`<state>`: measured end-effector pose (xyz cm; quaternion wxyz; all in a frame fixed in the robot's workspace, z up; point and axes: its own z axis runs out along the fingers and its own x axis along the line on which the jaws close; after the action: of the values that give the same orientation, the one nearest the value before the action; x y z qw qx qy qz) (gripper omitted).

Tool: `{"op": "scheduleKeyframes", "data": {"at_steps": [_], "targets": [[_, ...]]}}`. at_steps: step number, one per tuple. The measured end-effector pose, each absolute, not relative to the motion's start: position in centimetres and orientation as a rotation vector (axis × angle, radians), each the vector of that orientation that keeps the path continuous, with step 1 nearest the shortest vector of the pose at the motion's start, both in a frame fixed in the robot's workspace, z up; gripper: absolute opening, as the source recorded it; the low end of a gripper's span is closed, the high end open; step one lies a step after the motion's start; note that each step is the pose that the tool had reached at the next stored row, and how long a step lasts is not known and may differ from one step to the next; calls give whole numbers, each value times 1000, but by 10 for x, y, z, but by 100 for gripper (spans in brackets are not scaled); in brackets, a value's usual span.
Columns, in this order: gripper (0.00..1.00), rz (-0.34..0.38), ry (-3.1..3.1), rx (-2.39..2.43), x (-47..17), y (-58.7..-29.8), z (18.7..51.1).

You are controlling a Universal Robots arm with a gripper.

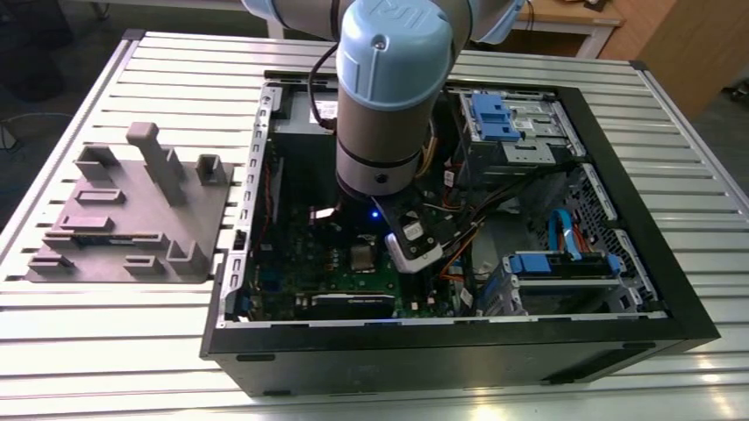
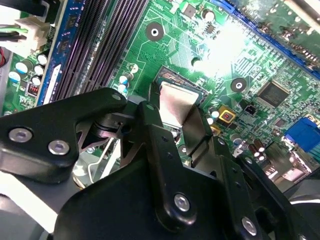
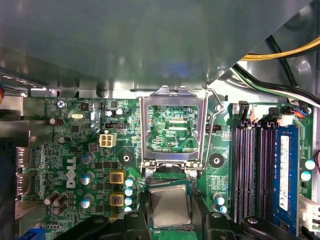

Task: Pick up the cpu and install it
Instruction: 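Place the cpu into insertion slot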

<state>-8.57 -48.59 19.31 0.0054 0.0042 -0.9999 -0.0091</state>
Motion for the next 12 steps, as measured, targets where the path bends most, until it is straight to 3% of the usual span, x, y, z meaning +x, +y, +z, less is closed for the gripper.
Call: {"op": "scheduleKeyframes", "data": {"at_steps": [2,3,12], "targets": [[47,-28,-3131,13,-86,-486,193],[53,-28,-3131,13,-86,-486,193],[53,-38,-3130,33,-86,-486,191]]}}
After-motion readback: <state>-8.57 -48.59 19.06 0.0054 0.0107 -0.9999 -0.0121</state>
